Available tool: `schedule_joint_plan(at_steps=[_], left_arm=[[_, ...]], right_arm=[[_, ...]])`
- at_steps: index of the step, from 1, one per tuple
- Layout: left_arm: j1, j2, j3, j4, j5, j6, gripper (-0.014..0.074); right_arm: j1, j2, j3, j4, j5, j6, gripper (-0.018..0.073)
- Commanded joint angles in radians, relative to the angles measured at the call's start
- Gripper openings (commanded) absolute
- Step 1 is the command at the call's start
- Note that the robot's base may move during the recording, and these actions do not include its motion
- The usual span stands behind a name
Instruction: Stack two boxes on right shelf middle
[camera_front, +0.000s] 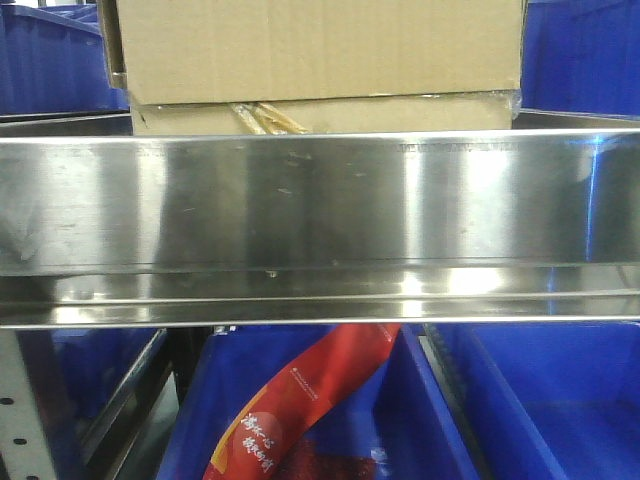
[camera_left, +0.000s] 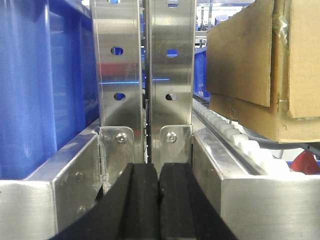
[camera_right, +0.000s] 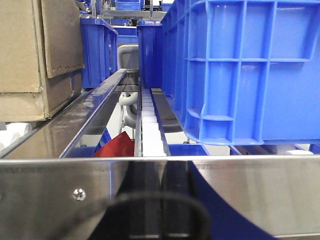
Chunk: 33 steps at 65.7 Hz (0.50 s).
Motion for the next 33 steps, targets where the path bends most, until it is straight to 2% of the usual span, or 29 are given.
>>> schedule_joint_plan(at_steps=[1,33], left_arm=[[0.005,-0.006,-0.002,0.0,-0.025,0.006,-0.0111],[0.005,-0.006,-0.002,0.0,-0.025,0.006,-0.0111]], right_arm=[[0.0,-0.008,0.0,-0.011,-0.01,0.002,-0.0162],[0.0,-0.008,0.0,-0.011,-0.01,0.002,-0.0162]])
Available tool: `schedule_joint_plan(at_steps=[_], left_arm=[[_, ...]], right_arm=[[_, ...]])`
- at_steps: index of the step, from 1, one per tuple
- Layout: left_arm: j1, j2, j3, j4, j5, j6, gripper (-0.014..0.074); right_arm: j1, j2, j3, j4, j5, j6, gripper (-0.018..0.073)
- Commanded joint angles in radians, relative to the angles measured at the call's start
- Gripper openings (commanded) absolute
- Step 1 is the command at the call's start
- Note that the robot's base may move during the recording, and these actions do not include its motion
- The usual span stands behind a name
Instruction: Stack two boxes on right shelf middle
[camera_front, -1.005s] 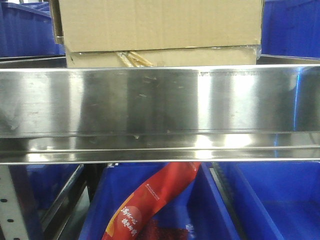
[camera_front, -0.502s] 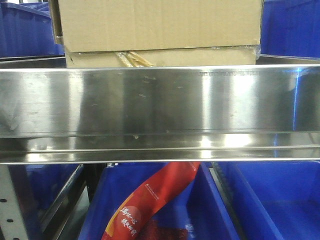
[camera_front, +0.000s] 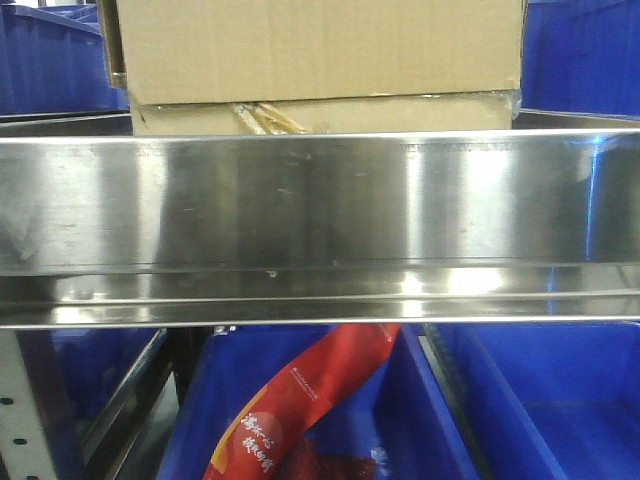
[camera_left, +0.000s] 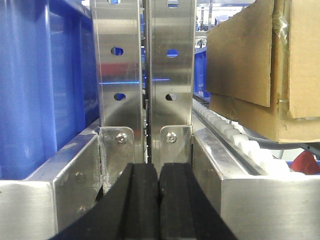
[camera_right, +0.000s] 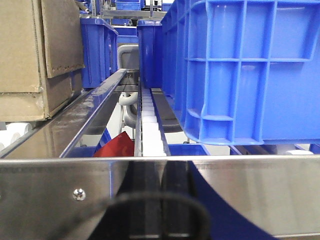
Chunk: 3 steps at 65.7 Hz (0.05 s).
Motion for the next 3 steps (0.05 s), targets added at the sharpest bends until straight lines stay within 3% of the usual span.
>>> schedule_joint_plan(at_steps=[1,3], left_arm=[[0.005,-0.006,-0.002,0.0,-0.025,0.006,-0.0111],[0.005,-0.006,-0.002,0.0,-0.025,0.006,-0.0111]], right_arm=[[0.0,-0.008,0.0,-0.011,-0.01,0.002,-0.0162],[0.0,-0.008,0.0,-0.011,-0.01,0.002,-0.0162]])
